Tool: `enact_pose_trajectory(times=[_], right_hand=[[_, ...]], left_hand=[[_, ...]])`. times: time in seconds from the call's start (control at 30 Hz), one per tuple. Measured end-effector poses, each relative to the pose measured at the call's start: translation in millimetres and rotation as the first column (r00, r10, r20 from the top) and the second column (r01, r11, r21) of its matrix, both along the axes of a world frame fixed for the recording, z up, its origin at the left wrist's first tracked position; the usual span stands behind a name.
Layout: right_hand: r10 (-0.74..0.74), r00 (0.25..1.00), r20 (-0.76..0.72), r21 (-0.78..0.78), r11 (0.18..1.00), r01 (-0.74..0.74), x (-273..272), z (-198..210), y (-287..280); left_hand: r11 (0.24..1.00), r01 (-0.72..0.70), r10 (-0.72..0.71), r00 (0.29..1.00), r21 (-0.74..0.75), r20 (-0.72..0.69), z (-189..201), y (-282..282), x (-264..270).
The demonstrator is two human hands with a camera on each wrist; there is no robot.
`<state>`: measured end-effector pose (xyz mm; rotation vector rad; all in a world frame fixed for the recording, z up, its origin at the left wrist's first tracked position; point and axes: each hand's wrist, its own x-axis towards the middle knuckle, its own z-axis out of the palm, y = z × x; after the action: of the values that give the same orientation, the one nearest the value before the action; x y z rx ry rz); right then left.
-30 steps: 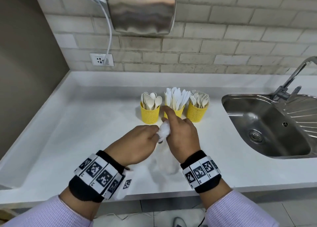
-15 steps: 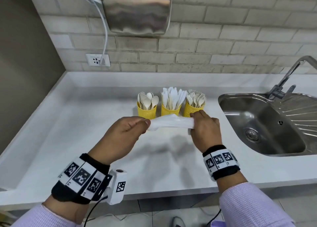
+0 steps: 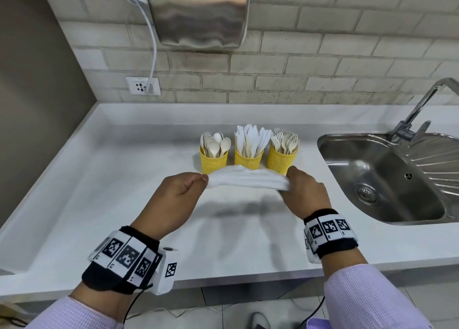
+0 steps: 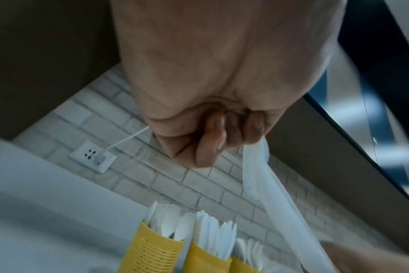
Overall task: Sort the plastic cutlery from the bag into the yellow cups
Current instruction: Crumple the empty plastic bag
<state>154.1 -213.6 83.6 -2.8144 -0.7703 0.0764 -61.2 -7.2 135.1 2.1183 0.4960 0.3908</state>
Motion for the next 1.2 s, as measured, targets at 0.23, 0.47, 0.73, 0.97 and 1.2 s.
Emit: enact_pose_trajectory(times=[0.23,0.47,0.73,0.97,1.2], right_hand=[[0.499,0.858,0.118,0.368,0.781,-0.505,-72.6,4.4,32.7],[0.441,0.898,0.007,0.736,0.605,-0.303,-79.2,-27.7,48.7],[0.492,0.827,-0.272,0.831,0.554,-0.057,-79.6,1.1,42.3],[0.568,0.767,-0.299,0.628,0.722,-0.29,-81.9,-6.2,41.7],[0.46,0.883,0.096,0.518,0.734,-0.439,-53.5,8.9,36.4]], left_hand=[[0.953,0.162,-0.129,0.982,0.255,-0.141,-9.6,-18.3,9.9],[0.932,0.279,-0.245,0.955,0.23,-0.164,-2.4,-22.0,11.2],[0.829,0.214,-0.027,0.938,0.516,-0.346,-8.7,-18.5,15.0],[0.846,0.024,0.095,0.976,0.532,-0.196,0.0,-12.7,16.9],[0.989,0.117,-0.124,0.99,-0.094,-0.069,1.3,-14.9,7.9]])
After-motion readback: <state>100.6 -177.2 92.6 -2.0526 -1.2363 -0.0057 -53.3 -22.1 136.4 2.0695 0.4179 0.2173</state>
